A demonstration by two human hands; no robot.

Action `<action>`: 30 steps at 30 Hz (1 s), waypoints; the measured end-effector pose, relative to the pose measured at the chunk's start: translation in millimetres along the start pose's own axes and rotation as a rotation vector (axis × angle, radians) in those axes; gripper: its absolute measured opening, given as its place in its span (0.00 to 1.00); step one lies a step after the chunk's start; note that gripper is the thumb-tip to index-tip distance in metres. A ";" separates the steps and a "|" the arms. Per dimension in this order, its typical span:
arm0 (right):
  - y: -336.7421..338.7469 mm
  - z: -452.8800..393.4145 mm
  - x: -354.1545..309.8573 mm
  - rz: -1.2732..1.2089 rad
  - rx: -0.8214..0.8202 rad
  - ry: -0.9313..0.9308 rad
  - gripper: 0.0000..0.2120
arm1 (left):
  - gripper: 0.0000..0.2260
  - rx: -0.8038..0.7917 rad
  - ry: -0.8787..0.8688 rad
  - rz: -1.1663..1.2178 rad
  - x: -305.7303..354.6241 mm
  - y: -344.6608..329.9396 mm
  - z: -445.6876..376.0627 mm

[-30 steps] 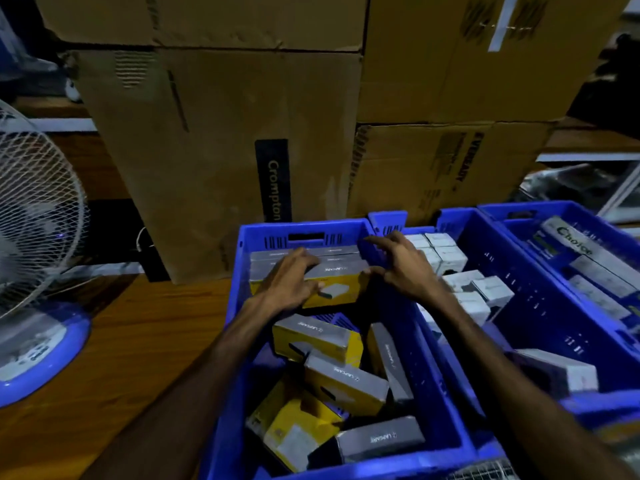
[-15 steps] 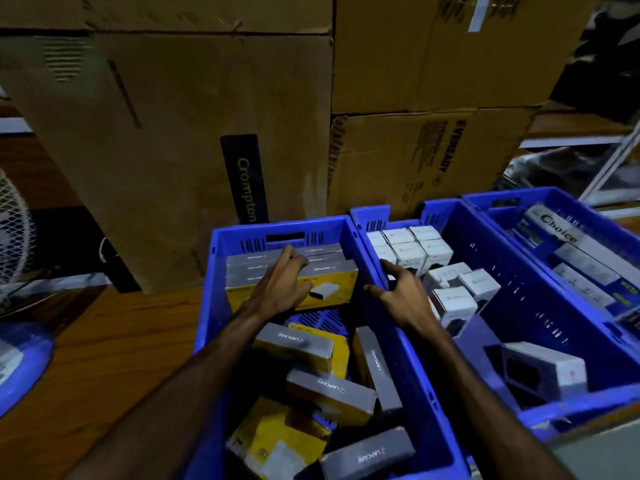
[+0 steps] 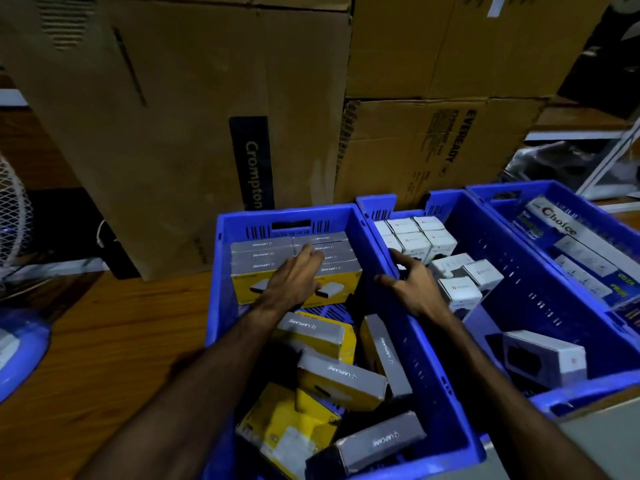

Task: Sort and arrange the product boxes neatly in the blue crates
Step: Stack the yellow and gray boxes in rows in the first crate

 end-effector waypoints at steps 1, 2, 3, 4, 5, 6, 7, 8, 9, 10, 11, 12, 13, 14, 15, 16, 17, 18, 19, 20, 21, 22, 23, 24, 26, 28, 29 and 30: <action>0.5 -0.2 0.4 -0.006 0.001 0.006 0.36 | 0.20 0.022 -0.010 -0.035 2.4 1.7 0.1; 0.6 0.7 -1.0 -0.009 0.003 0.010 0.35 | 0.20 0.037 -0.010 -0.048 3.0 3.4 0.8; 0.6 1.6 -3.9 -0.011 0.005 0.021 0.34 | 0.21 0.038 -0.007 -0.031 2.5 4.7 1.1; 0.6 2.6 -5.7 -0.014 0.007 0.022 0.32 | 0.22 0.024 -0.001 0.015 1.6 6.4 1.4; 0.6 3.7 -7.8 -0.016 0.010 0.027 0.31 | 0.22 0.005 0.006 0.074 -0.8 7.6 1.0; 0.7 5.2 -10.7 -0.018 0.011 0.026 0.31 | 0.22 -0.024 0.021 0.136 -5.2 8.7 1.0; 0.8 6.2 -12.1 -0.019 0.015 0.028 0.31 | 0.21 -0.043 0.030 0.192 -8.7 12.0 2.5; 2.0 7.1 -13.4 -0.021 0.021 0.026 0.31 | 0.20 -0.051 0.032 0.242 -12.7 18.2 4.8; 2.1 8.2 -14.7 -0.020 0.024 0.027 0.31 | 0.19 -0.052 0.022 0.293 -17.5 24.3 8.4; 1.7 9.7 -16.1 -0.018 0.023 0.026 0.31 | 0.18 -0.062 0.008 0.338 -21.5 30.8 14.4; 1.3 10.0 -16.6 -0.016 0.019 0.028 0.31 | 0.17 -0.080 -0.010 0.366 -24.6 37.0 22.0; 0.8 11.4 -17.5 -0.012 0.017 0.026 0.31 | 0.15 -0.115 -0.028 0.368 -26.4 41.5 32.0; 1.6 12.2 -17.9 -0.003 0.024 0.026 0.31 | 0.13 -0.166 -0.041 0.366 -27.9 44.1 43.6; 2.4 12.9 -18.4 0.010 0.031 0.023 0.31 | 0.12 -0.233 -0.043 0.363 -28.1 44.7 57.0; 2.8 12.6 -18.4 0.020 0.035 0.022 0.32 | 0.13 -0.305 -0.045 0.367 -28.6 41.7 69.8; 2.9 12.0 -18.1 0.027 0.033 0.016 0.32 | 0.14 -0.378 -0.055 0.372 -26.4 37.4 82.2; 2.5 11.3 -17.5 0.035 0.031 0.012 0.33 | 0.16 -0.439 -0.070 0.375 -22.9 32.8 93.3; 2.5 11.5 -17.1 0.044 0.029 0.004 0.34 | 0.18 -0.479 -0.091 0.374 -18.3 28.6 101.1; 1.8 11.4 -16.9 0.054 0.025 -0.002 0.35 | 0.19 -0.500 -0.123 0.374 -12.4 24.6 105.8; 1.5 12.0 -16.4 0.060 0.024 -0.008 0.35 | 0.20 -0.511 -0.164 0.361 -4.1 21.7 108.6; 2.1 12.5 -15.8 0.065 0.027 -0.007 0.36 | 0.20 -0.513 -0.203 0.334 3.8 17.1 107.9; 2.4 13.0 -16.6 0.072 0.032 -0.007 0.37 | 0.20 -0.504 -0.229 0.293 9.3 12.3 106.2; 2.7 12.7 -16.3 0.077 0.035 -0.004 0.36 | 0.20 -0.490 -0.243 0.253 11.4 6.6 102.9; 3.1 12.4 -15.9 0.082 0.039 -0.006 0.36 | 0.19 -0.473 -0.245 0.202 12.6 2.5 100.3; 4.3 13.3 -16.1 0.083 0.047 -0.016 0.37 | 0.19 -0.429 -0.235 0.138 9.2 -1.5 94.9; 4.3 13.7 -16.3 0.088 0.048 -0.017 0.37 | 0.18 -0.421 -0.244 0.165 6.9 2.6 94.2; 4.5 13.3 -16.1 0.097 0.050 -0.014 0.37 | 0.17 -0.422 -0.255 0.187 5.4 6.2 94.2; 4.9 13.1 -15.7 0.105 0.055 -0.015 0.38 | 0.16 -0.419 -0.261 0.210 3.6 12.8 95.4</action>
Point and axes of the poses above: each hand's wrist, its own z-axis away from the middle knuckle, its own y-axis out of the back of the hand, x = y × z, the point moved 10 cm from there along -z, towards the middle knuckle, and after that the axes turned 15 degrees about -x, right-handed, at the moved point
